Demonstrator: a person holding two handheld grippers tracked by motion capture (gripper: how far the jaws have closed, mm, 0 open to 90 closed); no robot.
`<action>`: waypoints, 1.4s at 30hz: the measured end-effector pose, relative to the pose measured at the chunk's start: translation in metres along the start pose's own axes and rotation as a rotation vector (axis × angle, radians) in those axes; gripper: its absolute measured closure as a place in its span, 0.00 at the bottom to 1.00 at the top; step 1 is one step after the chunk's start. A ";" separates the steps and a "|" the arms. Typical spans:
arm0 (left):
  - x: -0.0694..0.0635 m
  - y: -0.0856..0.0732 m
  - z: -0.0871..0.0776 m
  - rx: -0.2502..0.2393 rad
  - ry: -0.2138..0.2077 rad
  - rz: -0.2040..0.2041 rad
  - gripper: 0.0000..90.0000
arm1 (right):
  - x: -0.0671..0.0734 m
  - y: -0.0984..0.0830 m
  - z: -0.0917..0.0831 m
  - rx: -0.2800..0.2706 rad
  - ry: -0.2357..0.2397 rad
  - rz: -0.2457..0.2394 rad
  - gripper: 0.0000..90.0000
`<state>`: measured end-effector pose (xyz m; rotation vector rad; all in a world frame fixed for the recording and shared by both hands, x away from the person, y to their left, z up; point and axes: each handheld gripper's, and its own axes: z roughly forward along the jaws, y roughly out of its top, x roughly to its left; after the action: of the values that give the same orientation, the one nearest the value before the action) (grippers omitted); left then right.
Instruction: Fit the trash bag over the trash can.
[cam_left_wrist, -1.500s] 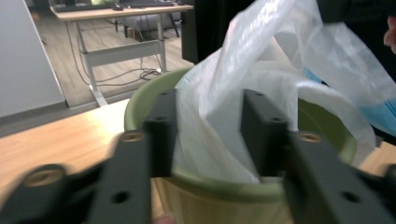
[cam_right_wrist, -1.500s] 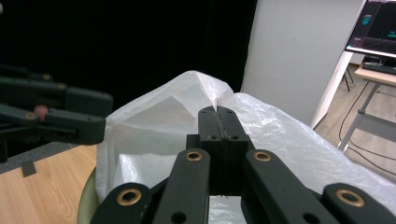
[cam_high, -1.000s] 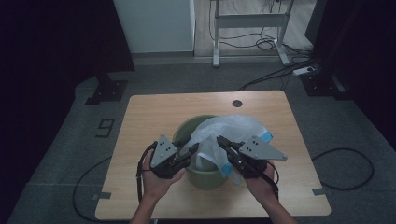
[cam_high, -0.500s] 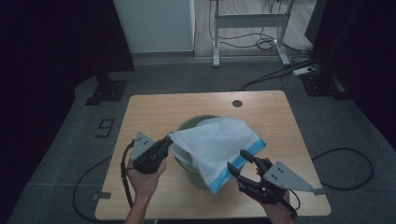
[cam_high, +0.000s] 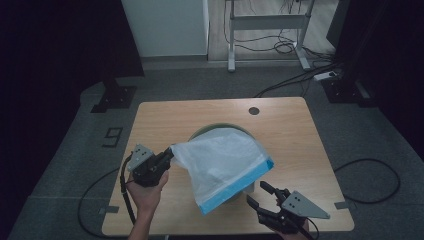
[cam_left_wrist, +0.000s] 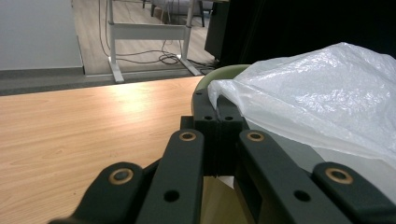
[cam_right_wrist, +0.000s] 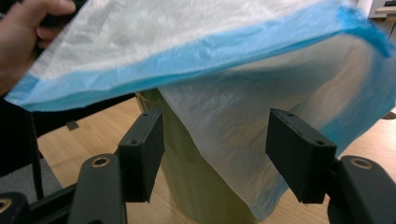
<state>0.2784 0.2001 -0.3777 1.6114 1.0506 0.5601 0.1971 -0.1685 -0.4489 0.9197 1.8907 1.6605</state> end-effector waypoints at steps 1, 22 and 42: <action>0.000 0.000 0.000 -0.001 -0.003 -0.004 1.00 | 0.000 -0.001 0.002 0.008 -0.004 -0.005 0.40; 0.002 -0.001 0.000 0.004 -0.029 -0.021 1.00 | -0.008 -0.006 0.026 0.103 -0.163 -0.079 0.99; 0.025 -0.007 -0.011 0.006 -0.030 -0.068 0.98 | -0.101 0.034 0.013 0.086 -0.341 -0.002 0.99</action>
<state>0.2797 0.2274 -0.3844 1.5790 1.0814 0.4862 0.2805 -0.2329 -0.4262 1.1524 1.7373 1.3290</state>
